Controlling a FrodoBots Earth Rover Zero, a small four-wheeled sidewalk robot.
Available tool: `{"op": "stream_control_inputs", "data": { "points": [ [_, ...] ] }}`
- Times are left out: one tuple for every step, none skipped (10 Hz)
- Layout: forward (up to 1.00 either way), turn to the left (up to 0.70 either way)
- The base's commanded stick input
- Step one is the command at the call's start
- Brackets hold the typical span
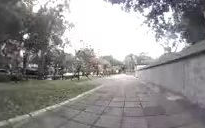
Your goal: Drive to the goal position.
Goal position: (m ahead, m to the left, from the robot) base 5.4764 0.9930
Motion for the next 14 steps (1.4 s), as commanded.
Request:
{"op": "stream_control_inputs", "data": {
  "points": [
    [0.7, -0.14],
    [0.7, -0.14],
    [0.7, -0.14],
    [0.7, -0.14],
    [0.7, -0.14],
    [0.7, -0.14],
    [0.7, -0.05],
    [0.7, 0.0],
    [0.7, 0.0],
    [0.7, 0.0],
    [0.7, 0.0],
    [0.7, 0.0],
    [0.7, 0.0],
    [0.7, 0.0]
  ]
}}
